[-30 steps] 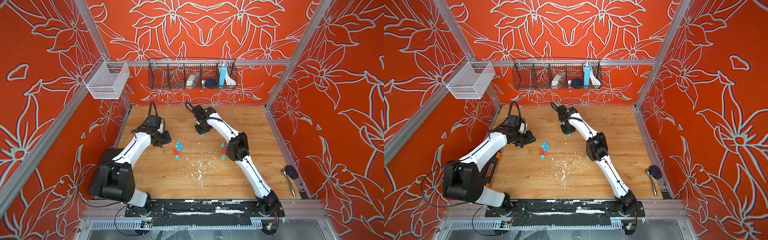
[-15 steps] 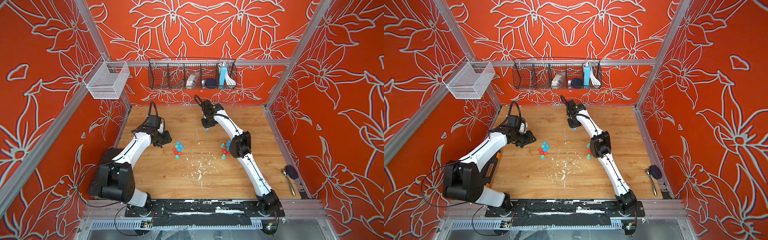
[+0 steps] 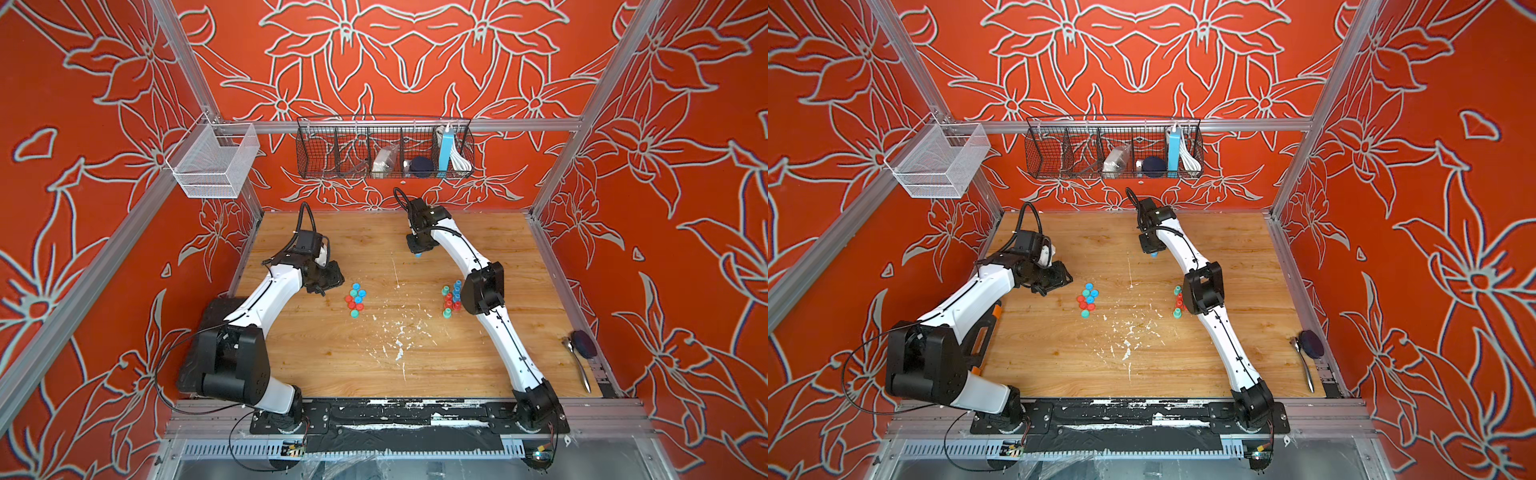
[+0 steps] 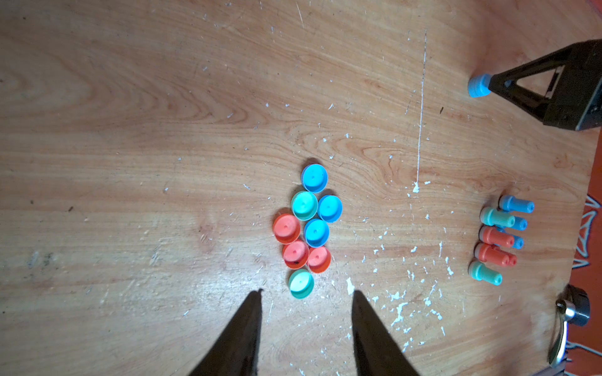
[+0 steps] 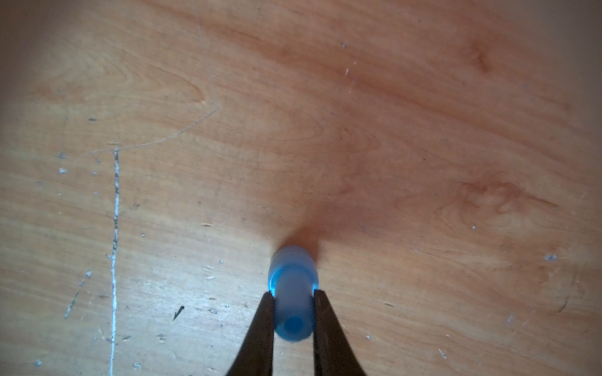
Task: Close the stamp cap
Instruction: Place the stamp at the center of the board.
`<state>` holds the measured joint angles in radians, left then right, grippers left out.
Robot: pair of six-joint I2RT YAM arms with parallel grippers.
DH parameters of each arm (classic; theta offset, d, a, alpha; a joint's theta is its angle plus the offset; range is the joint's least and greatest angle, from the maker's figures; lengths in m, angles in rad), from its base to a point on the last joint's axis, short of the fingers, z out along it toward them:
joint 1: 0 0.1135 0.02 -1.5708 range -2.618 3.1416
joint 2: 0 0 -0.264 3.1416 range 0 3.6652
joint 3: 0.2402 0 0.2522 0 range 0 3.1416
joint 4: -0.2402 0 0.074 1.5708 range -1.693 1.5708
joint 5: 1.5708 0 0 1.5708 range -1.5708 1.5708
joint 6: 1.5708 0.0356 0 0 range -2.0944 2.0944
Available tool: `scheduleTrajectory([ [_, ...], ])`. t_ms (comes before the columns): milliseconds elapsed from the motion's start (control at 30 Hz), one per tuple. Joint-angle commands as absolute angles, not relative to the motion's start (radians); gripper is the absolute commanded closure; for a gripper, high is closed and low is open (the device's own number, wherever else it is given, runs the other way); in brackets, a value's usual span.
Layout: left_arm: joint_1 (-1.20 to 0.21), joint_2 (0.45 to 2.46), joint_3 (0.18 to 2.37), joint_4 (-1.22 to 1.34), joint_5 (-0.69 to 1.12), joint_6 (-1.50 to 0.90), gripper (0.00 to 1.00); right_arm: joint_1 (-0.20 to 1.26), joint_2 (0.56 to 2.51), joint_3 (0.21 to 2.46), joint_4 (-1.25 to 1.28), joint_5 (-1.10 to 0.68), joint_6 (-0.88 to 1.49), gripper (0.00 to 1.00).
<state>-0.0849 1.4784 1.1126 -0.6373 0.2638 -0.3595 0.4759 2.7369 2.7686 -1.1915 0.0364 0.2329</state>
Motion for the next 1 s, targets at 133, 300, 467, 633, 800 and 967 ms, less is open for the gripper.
scheduleTrajectory([
  [133,-0.080,1.456,1.123,-0.637,0.259,-0.361,0.54,0.471,2.731,2.746,-1.230,0.071,0.221,0.68],
  [300,-0.080,1.450,1.119,-0.635,0.253,-0.360,0.54,0.471,2.702,2.736,-1.234,0.077,0.212,0.53],
  [467,-0.078,1.450,1.117,-0.632,0.250,-0.359,0.54,0.472,2.656,2.702,-1.237,0.071,0.217,0.53],
  [633,-0.077,1.458,1.117,-0.631,0.247,-0.357,0.54,0.477,2.577,2.630,-1.249,0.059,0.220,0.54],
  [800,-0.077,1.461,1.112,-0.627,0.239,-0.358,0.54,0.478,2.404,2.423,-1.189,0.036,0.221,0.55],
  [967,-0.078,1.461,1.116,-0.627,0.251,-0.375,0.54,0.478,2.176,2.144,-1.100,0.032,0.223,0.55],
])
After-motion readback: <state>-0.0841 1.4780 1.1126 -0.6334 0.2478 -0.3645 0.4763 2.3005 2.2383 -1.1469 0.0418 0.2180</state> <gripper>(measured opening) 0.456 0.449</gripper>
